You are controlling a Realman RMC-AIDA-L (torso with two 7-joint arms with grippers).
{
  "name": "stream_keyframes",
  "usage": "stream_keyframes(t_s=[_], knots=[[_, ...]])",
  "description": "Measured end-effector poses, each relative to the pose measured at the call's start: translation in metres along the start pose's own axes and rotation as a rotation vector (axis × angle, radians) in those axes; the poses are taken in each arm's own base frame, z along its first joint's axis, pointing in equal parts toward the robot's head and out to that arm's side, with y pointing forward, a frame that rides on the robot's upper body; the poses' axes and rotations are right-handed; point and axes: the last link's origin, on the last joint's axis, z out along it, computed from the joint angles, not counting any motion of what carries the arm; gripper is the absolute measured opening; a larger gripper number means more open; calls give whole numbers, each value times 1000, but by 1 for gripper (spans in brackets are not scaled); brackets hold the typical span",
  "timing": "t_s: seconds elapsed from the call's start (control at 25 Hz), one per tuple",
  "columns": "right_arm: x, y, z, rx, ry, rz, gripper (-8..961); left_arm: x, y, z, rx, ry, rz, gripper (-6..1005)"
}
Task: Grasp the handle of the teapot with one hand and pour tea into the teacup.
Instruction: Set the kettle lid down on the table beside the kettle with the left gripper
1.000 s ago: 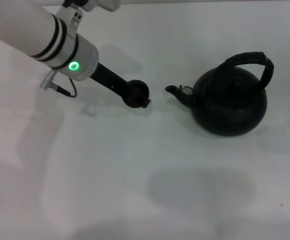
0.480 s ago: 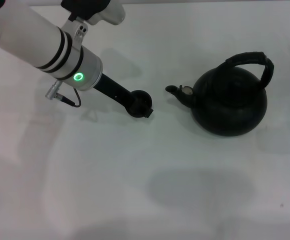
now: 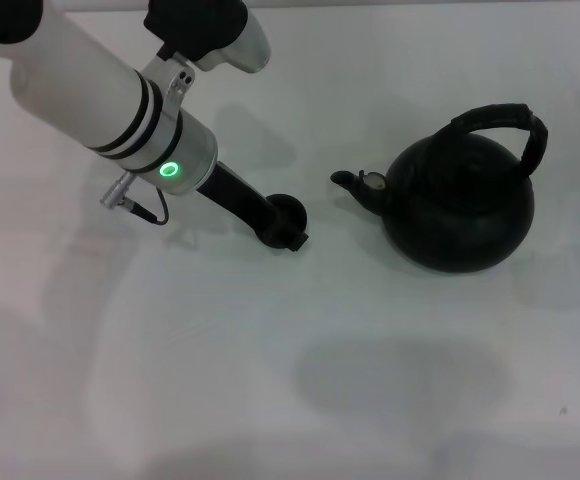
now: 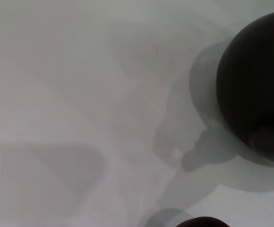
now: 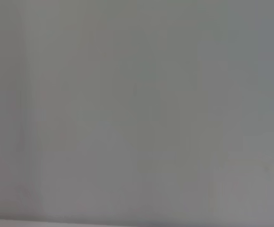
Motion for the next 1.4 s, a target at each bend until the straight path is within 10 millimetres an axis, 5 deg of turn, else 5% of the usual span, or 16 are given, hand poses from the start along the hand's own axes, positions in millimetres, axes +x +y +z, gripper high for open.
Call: stream_keyframes(t_s=[1.4], knots=[[2,-1,-1,4,10,2,874,-4,0,2,1,-19,10,710]])
